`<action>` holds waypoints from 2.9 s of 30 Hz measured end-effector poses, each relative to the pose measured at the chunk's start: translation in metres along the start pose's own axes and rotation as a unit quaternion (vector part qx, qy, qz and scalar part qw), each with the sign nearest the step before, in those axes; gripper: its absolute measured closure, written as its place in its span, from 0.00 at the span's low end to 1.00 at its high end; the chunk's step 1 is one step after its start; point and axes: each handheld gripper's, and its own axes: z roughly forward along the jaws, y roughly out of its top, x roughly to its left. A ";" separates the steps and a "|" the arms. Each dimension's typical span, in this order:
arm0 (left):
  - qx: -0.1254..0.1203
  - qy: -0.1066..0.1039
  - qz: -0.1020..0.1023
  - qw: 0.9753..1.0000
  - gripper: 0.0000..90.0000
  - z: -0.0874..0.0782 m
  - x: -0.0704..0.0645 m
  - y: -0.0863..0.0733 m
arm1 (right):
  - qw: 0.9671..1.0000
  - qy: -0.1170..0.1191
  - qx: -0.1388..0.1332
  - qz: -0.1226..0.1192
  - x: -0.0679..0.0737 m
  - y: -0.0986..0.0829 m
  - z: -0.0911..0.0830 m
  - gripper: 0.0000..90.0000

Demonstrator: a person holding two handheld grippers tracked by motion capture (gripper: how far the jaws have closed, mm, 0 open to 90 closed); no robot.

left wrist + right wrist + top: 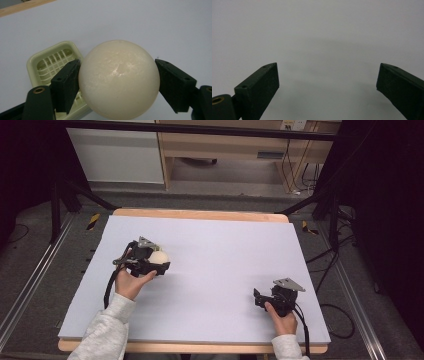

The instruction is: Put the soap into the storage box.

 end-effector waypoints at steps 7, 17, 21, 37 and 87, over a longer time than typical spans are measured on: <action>0.001 0.006 -0.007 1.000 0.26 0.002 0.007 0.002 | 1.000 0.000 -0.001 0.000 0.000 0.000 0.000 0.05; 0.001 0.009 -0.014 1.000 0.26 0.006 0.016 0.004 | 1.000 0.000 -0.001 0.000 0.000 0.000 0.000 0.05; -0.001 0.012 -0.017 1.000 0.26 0.008 0.020 0.005 | 1.000 0.000 -0.001 0.000 0.000 0.000 0.000 0.05; 0.008 0.031 -0.034 0.999 0.26 0.016 0.039 0.003 | 1.000 0.000 -0.001 0.000 0.000 0.000 0.000 0.05; 0.049 0.047 -0.048 0.997 0.26 0.049 0.058 -0.019 | 1.000 -0.001 -0.001 -0.001 0.000 0.000 0.000 0.06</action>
